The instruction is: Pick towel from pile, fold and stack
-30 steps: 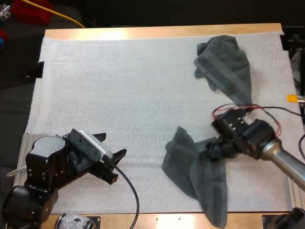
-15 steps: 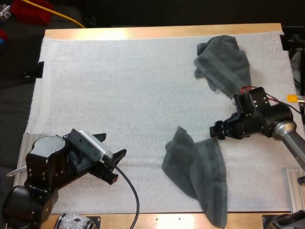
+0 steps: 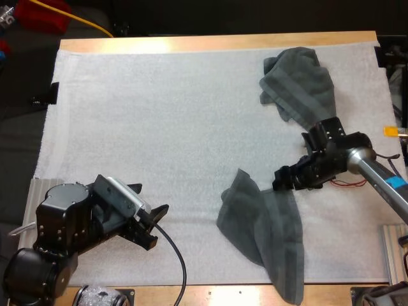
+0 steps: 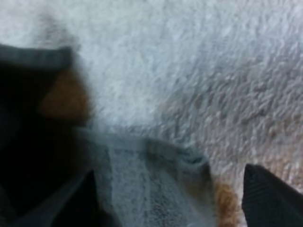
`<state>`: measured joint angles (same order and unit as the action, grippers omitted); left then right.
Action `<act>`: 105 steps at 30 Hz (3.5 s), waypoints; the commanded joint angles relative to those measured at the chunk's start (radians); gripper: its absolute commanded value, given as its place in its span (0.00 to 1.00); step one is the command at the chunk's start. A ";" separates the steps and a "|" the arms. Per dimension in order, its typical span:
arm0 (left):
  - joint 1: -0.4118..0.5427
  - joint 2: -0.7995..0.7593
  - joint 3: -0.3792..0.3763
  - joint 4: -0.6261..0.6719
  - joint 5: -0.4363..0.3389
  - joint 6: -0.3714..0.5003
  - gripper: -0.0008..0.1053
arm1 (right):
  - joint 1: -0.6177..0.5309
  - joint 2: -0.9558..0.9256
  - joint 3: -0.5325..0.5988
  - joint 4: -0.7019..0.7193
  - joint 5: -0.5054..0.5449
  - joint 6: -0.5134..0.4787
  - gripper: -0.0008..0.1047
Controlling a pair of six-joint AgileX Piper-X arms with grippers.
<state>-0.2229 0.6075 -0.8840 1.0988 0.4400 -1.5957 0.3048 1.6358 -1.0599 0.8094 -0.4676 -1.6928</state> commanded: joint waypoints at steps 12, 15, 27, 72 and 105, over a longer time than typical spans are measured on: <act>-0.003 0.003 0.000 0.003 0.013 0.001 0.61 | -0.002 0.072 0.004 -0.003 -0.074 -0.016 0.33; -0.003 0.003 0.000 0.003 0.013 0.001 0.61 | -0.002 0.071 0.004 -0.003 -0.074 -0.016 0.23; -0.003 0.003 0.000 0.003 0.013 0.001 0.61 | 0.018 -0.030 -0.033 0.016 -0.064 -0.040 0.02; -0.003 0.127 0.007 -0.030 0.013 0.125 0.61 | 0.389 -0.326 -0.581 0.632 0.239 -0.174 0.02; -0.502 0.300 0.007 -0.128 -0.481 0.073 0.68 | 0.389 -0.347 -0.581 0.624 0.269 -0.169 0.02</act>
<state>-0.7247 0.9089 -0.8745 0.9823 -0.0188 -1.5091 0.6914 1.2966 -1.6298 1.4330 -0.2045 -1.8541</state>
